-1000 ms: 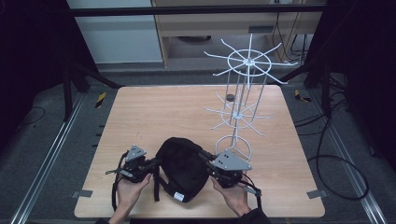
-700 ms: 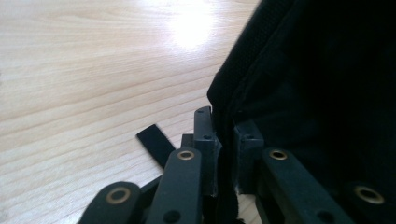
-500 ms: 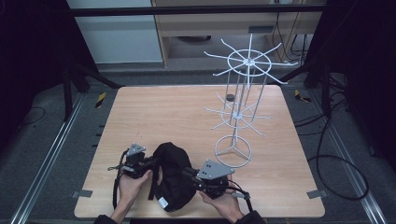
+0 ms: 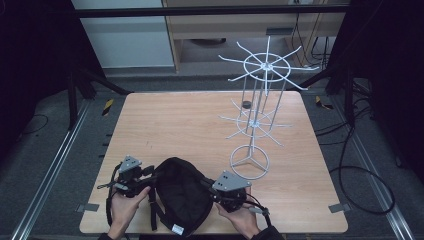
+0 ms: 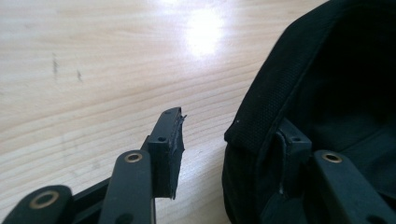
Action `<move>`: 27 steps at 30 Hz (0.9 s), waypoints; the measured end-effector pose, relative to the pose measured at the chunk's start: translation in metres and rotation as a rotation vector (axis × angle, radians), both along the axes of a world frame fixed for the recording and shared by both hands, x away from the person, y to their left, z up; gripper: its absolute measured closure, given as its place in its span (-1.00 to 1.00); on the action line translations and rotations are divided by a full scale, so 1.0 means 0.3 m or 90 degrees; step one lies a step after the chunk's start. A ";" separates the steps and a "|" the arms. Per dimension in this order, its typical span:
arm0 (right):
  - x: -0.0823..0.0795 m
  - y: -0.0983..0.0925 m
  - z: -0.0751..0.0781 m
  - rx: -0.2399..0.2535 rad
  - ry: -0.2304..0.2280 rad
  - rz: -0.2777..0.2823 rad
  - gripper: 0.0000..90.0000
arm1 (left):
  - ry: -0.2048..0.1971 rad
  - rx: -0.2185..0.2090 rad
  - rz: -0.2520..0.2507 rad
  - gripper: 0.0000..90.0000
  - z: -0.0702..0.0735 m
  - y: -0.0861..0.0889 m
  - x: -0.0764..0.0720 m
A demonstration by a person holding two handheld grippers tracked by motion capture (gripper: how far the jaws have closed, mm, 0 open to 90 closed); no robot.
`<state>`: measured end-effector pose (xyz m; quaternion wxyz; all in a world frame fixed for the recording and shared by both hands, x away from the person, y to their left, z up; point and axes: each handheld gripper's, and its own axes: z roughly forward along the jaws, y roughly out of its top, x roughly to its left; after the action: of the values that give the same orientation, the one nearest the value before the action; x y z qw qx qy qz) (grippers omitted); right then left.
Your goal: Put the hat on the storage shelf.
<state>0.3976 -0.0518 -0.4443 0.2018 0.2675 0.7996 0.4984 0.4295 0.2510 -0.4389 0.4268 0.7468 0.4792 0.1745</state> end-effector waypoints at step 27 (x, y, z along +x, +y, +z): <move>0.006 -0.043 0.017 0.007 -0.019 -0.086 0.89 | -0.024 -0.071 -0.096 0.01 0.095 -0.217 -0.050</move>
<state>0.3994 -0.0648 -0.4392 0.2454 0.3142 0.7737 0.4924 0.4147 0.1859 -0.4105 0.4885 0.7525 0.4224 0.1292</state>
